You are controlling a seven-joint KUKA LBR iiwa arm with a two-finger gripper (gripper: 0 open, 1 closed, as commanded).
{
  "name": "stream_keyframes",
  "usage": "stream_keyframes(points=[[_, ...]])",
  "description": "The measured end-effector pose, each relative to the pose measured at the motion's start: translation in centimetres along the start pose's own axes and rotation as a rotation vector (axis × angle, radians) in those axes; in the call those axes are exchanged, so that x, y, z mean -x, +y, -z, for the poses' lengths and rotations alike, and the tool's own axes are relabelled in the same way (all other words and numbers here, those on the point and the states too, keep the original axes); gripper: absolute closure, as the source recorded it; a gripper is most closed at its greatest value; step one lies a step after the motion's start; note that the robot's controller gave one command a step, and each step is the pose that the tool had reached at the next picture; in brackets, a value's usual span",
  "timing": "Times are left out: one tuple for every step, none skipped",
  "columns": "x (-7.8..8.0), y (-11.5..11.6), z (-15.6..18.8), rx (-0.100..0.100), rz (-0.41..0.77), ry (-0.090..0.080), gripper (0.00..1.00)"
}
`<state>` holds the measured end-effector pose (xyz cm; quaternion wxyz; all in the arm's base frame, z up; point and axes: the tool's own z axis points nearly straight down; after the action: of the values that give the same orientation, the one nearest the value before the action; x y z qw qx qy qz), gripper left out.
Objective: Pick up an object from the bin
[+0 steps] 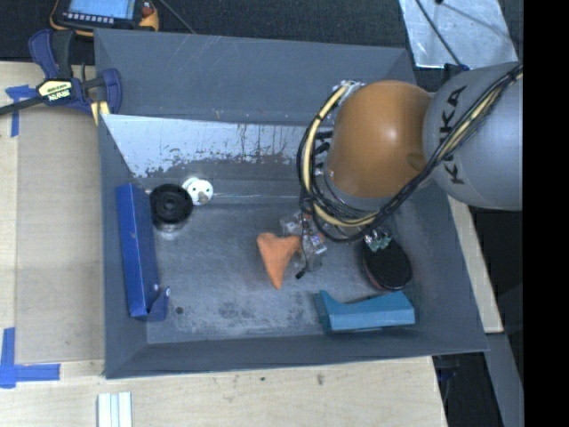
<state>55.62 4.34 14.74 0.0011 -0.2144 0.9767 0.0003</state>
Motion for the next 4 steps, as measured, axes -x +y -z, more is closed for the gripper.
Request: stream_keyframes(points=[[-1.5,-0.9,4.8,0.001,0.001,0.003,1.00],[-0.7,-0.5,3.2,-0.007,0.008,-0.015,1.00],[-1.8,-1.4,2.4,0.006,0.028,0.013,1.00],[0.2,-0.8,1.1,-0.007,0.036,-0.014,1.00]])
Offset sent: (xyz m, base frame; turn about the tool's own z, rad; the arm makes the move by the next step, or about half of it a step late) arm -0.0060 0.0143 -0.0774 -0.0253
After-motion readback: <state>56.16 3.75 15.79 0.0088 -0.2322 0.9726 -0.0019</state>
